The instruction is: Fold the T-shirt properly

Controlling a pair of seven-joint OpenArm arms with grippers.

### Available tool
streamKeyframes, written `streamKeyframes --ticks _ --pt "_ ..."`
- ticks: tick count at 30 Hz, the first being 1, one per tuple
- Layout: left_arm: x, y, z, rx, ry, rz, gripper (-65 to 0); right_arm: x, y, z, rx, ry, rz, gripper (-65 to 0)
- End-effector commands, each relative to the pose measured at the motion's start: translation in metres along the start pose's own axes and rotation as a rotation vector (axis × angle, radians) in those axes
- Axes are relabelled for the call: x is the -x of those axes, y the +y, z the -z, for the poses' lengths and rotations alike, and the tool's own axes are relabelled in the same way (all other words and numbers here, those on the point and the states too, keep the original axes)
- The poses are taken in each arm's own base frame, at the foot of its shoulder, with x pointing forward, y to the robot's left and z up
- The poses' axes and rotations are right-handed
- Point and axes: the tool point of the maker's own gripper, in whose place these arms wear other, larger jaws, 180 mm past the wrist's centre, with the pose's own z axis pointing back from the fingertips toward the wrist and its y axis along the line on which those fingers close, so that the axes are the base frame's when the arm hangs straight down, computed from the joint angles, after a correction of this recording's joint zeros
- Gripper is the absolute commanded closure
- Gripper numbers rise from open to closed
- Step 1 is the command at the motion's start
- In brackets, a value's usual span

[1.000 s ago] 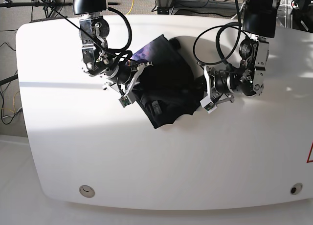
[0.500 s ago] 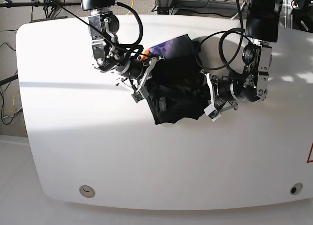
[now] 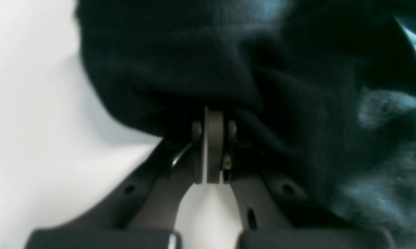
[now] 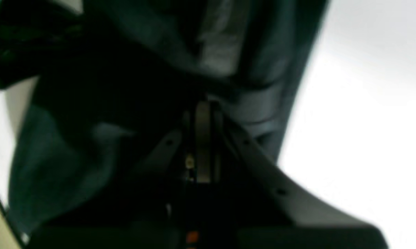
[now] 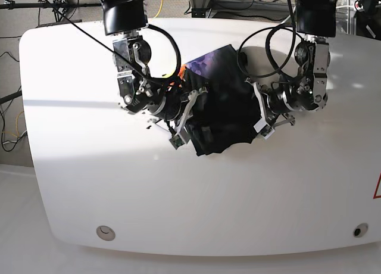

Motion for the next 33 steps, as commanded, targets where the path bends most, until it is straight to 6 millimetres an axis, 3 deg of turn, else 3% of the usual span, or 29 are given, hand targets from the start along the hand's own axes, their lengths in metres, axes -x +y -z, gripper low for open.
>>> streamKeyframes --ticks 1,14,24,33 --pt "-0.016 0.000 -0.009 -0.019 -0.054 0.024 -0.3 -0.028 -0.003 -0.005 0.002 -0.064 -0.035 0.0" --pt "-0.034 -0.018 -0.026 -0.032 -0.112 0.073 0.0 -0.060 -0.009 -0.023 0.042 -0.148 -0.090 0.0" --pt "-0.024 -0.036 -0.015 0.009 -0.082 0.084 -0.1 -0.056 -0.001 -0.021 0.020 -0.154 -0.082 0.0" --pt "-0.011 -0.035 -0.006 0.015 -0.043 0.066 -0.1 -0.055 -0.007 -0.019 0.027 -0.142 -0.082 0.0"
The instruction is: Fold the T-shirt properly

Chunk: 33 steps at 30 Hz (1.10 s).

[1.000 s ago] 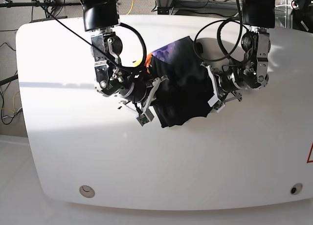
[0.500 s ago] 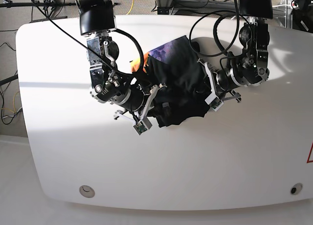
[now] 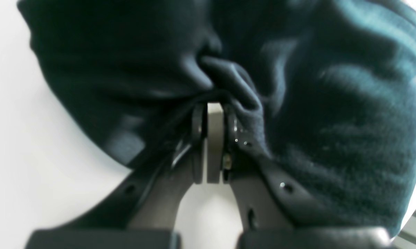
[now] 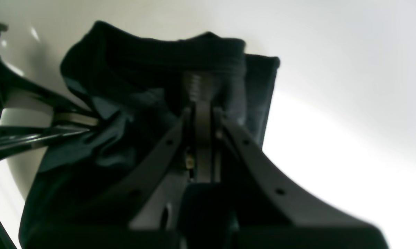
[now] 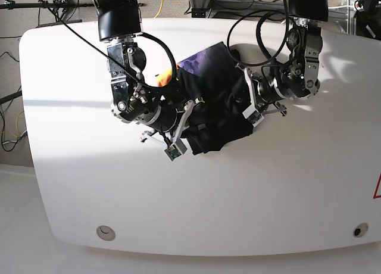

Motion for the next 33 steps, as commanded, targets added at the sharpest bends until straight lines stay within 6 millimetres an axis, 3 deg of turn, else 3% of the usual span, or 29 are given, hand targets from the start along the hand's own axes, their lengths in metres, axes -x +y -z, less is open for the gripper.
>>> streamKeyframes --ticks 1,11,13,19,23,25,33 --pt "-0.015 0.003 -0.004 -0.004 -0.050 0.010 -0.2 -0.024 -0.001 -0.002 -0.003 -0.072 -0.012 0.0" --pt "-0.013 0.005 -0.011 -0.007 -0.072 -0.020 -0.3 -0.017 -0.011 0.018 -0.006 -0.093 0.027 0.0" --pt "-0.012 -0.005 -0.008 0.020 -0.071 -0.015 -0.3 -0.005 -0.017 0.021 0.019 -0.052 0.008 -0.1" --pt "-0.012 -0.012 -0.006 0.037 -0.067 -0.007 -0.3 0.002 -0.019 0.019 0.036 -0.031 -0.019 -0.1" --pt "-0.013 -0.018 -0.004 0.051 -0.061 0.010 -0.3 0.002 -0.017 0.016 0.044 -0.032 -0.038 -0.1" --pt "-0.014 -0.030 -0.003 0.077 -0.062 0.031 -0.1 -0.008 -0.018 0.011 0.057 -0.056 -0.060 0.0" --pt "-0.014 -0.037 0.001 0.096 -0.059 0.043 -0.1 -0.014 -0.013 0.006 0.063 -0.074 -0.086 0.0"
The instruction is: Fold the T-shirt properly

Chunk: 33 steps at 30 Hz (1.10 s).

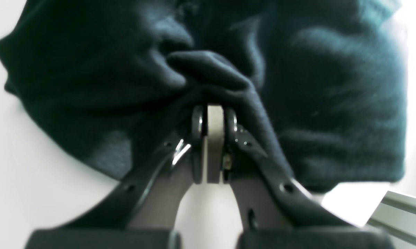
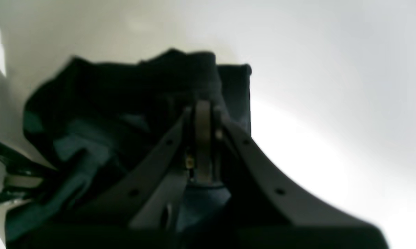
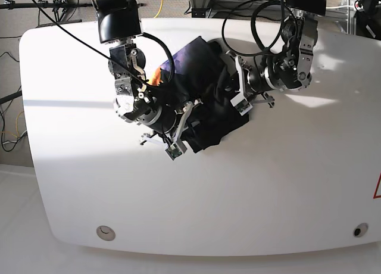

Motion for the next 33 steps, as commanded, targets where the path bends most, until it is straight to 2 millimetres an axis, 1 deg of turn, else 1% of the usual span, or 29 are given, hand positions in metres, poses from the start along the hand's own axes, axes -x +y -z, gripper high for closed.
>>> streamKeyframes --ticks 1,6,10,12,18,22,24,32,33 --pt "-0.013 0.004 -0.004 -0.009 -0.047 0.009 -0.1 -0.018 0.002 -0.003 -0.006 -0.050 -0.016 0.0" --pt "-0.007 0.008 -0.004 -0.017 -0.034 -0.008 -0.1 -0.014 0.005 0.000 -0.017 -0.036 -0.011 -0.1" --pt "-0.003 0.013 -0.001 -0.016 -0.023 -0.022 -0.1 -0.015 0.006 0.002 -0.019 -0.035 -0.013 -0.1" --pt "0.002 0.032 0.002 -0.030 0.002 -0.027 0.0 -0.015 0.006 0.001 0.000 -0.036 -0.025 0.0" --pt "0.008 0.059 0.008 -0.045 0.041 -0.062 0.0 -0.007 0.009 0.001 -0.002 -0.022 -0.014 0.0" --pt "0.006 0.071 0.010 -0.057 0.042 -0.076 0.0 0.003 0.010 -0.001 -0.005 -0.011 0.003 0.0" --pt "0.006 0.074 0.013 -0.056 0.048 -0.083 0.0 0.018 0.008 -0.003 -0.003 0.008 0.020 0.0" --pt "-0.002 0.080 0.015 -0.062 0.037 -0.083 0.0 0.037 0.009 -0.008 -0.001 0.024 0.050 0.0" --pt "-0.004 0.081 0.018 -0.062 0.041 -0.080 0.0 0.044 0.012 -0.009 -0.002 0.033 0.055 0.0"
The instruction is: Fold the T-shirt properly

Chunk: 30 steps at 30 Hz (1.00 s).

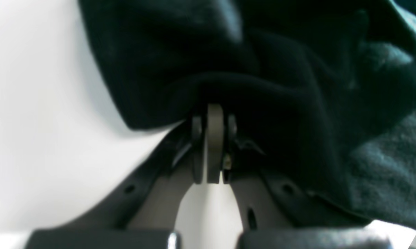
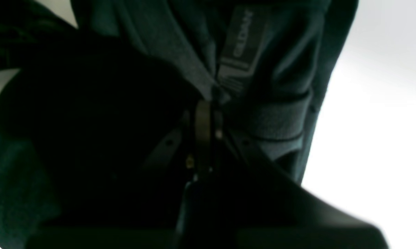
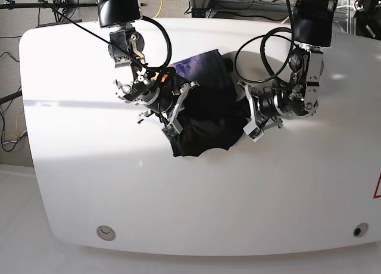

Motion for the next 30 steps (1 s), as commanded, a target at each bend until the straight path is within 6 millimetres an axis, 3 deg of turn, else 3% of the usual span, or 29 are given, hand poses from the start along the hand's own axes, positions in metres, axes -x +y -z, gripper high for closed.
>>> streamKeyframes --ticks 1,9,11,19,21,27,30 --pt "-0.002 0.009 0.003 -0.030 0.046 0.027 0.0 -0.007 0.003 -0.005 0.001 -0.037 -0.006 0.0" --pt "-0.014 0.009 0.003 -0.038 0.031 0.047 0.0 0.002 0.007 -0.004 -0.005 -0.019 0.007 0.0" --pt "-0.033 0.017 -0.001 -0.058 0.011 0.075 0.0 -0.003 0.008 -0.006 -0.003 -0.038 0.013 0.0" --pt "-0.044 0.024 -0.015 -0.099 0.008 0.131 0.0 -0.014 0.006 -0.005 0.001 -0.063 0.018 0.0" --pt "-0.038 0.024 -0.032 -0.126 0.020 0.184 -0.2 -0.031 -0.006 -0.007 0.029 -0.085 -0.007 0.0" --pt "-0.014 0.016 -0.051 -0.136 0.061 0.228 -0.1 -0.056 -0.017 -0.008 0.050 -0.127 -0.034 0.0" --pt "0.008 0.006 -0.055 -0.125 0.101 0.232 0.0 -0.065 -0.024 -0.005 0.056 -0.137 -0.035 -0.1"
